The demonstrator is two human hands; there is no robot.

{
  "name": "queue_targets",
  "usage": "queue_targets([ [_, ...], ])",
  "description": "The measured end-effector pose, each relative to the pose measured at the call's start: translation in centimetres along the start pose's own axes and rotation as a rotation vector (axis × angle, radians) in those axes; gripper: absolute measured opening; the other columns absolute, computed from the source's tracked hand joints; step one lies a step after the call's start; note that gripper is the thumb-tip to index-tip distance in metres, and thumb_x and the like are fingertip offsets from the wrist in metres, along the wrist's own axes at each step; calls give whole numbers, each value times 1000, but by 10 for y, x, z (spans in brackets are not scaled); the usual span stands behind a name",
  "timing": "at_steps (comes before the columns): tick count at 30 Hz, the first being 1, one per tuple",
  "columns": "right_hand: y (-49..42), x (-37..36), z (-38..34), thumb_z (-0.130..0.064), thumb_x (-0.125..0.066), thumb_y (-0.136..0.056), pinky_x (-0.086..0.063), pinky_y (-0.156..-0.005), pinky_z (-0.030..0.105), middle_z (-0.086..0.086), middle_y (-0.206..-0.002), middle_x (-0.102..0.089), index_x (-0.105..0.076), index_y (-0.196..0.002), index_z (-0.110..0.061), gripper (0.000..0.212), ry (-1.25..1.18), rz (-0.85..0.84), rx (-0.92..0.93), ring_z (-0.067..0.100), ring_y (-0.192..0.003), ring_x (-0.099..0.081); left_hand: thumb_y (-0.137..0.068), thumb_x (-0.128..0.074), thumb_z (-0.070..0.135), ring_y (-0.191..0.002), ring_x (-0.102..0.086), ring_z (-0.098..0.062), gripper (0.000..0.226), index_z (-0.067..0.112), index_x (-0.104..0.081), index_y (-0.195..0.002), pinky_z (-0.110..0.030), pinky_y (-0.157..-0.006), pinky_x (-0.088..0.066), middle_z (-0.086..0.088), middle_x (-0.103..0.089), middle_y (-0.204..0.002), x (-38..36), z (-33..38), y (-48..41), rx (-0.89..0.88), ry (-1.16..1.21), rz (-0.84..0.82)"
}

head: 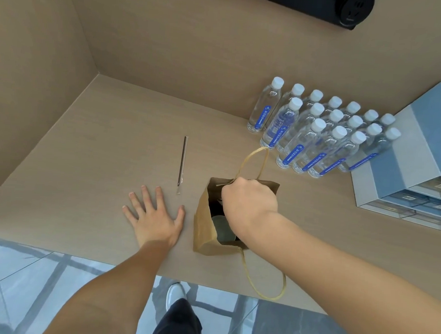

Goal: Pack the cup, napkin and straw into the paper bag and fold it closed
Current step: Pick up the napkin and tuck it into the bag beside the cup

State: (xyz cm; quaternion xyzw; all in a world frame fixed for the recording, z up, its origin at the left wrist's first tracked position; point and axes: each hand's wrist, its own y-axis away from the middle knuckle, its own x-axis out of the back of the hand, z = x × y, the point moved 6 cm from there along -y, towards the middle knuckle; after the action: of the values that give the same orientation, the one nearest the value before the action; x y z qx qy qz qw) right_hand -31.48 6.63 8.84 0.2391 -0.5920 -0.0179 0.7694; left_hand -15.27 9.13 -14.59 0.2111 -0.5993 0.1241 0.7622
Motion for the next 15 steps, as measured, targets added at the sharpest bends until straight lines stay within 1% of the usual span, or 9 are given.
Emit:
queue_targets([
  [2, -9, -9, 0, -1, -57, -86, -40, -56, 34, 4, -63, -37, -68, -103, -7, 21, -23, -43, -30, 29, -73, -51, -85, -14, 75, -151, 5, -42, 88, 24, -13, -157, -62, -118, 3, -14, -8, -166, 0, 0, 0, -1, 8, 5],
  [3, -13, -14, 1, 0, -57, -86, -41, -57, 33, 5, -68, -44, -68, -104, -7, 22, -45, -71, -47, 30, -77, -57, -85, -15, 75, -151, 4, -42, 88, 24, -14, -157, -62, -118, 3, -14, -9, -166, 0, 0, 0, -3, 13, 9],
  [4, -18, -20, 2, 1, -55, -86, -41, -59, 33, 6, -78, -54, -68, -104, -8, 23, -74, -103, -69, 31, -85, -61, -85, -16, 75, -151, 3, -43, 88, 23, -15, -157, -62, -118, 3, -14, -10, -166, 0, 0, 0, -2, 17, 12],
  [5, -22, -26, 3, 1, -54, -86, -42, -61, 33, 7, -92, -62, -68, -104, -9, 25, -106, -137, -97, 31, -95, -64, -85, -16, 75, -151, 3, -43, 88, 23, -16, -157, -62, -118, 3, -14, -10, -166, 0, 0, -1, -1, 16, 13],
  [6, -26, -33, 3, 0, -53, -86, -43, -64, 33, 7, -105, -65, -67, -105, -10, 26, -136, -170, -126, 30, -103, -63, -85, -16, 75, -151, 3, -43, 88, 23, -16, -157, -63, -118, 2, -14, -10, -166, 0, 0, -1, 0, 14, 11],
  [7, -30, -40, 4, -1, -54, -85, -46, -66, 33, 6, -113, -64, -67, -106, -11, 27, -158, -199, -150, 30, -108, -62, -85, -16, 75, -151, 2, -43, 88, 23, -16, -157, -63, -118, 2, -14, -11, -166, -1, 0, 0, 0, 12, 10],
  [9, -37, -52, 4, -2, -52, -85, -52, -73, 36, 6, -118, -64, -66, -110, -11, 30, -191, -238, -190, 30, -111, -62, -85, -17, 75, -151, 3, -43, 88, 23, -16, -157, -63, -118, 2, -14, -11, -166, -1, 1, 0, -2, 16, 10],
  [12, -44, -69, 4, -2, -47, -90, -50, -73, 38, 7, -122, -64, -65, -115, -12, 32, -190, -271, -200, 30, -113, -61, -85, -17, 74, -151, 4, -42, 88, 23, -16, -157, -63, -118, 1, -14, -10, -166, 0, 1, 0, 2, 15, 8],
  [15, -47, -80, 6, -4, -45, -93, -45, -72, 36, 6, -126, -61, -62, -119, -14, 33, -186, -309, -212, 28, -116, -59, -85, -16, 74, -151, 4, -42, 88, 23, -15, -157, -63, -119, 0, -14, -9, -166, 2, 2, 1, 2, 9, 6],
])
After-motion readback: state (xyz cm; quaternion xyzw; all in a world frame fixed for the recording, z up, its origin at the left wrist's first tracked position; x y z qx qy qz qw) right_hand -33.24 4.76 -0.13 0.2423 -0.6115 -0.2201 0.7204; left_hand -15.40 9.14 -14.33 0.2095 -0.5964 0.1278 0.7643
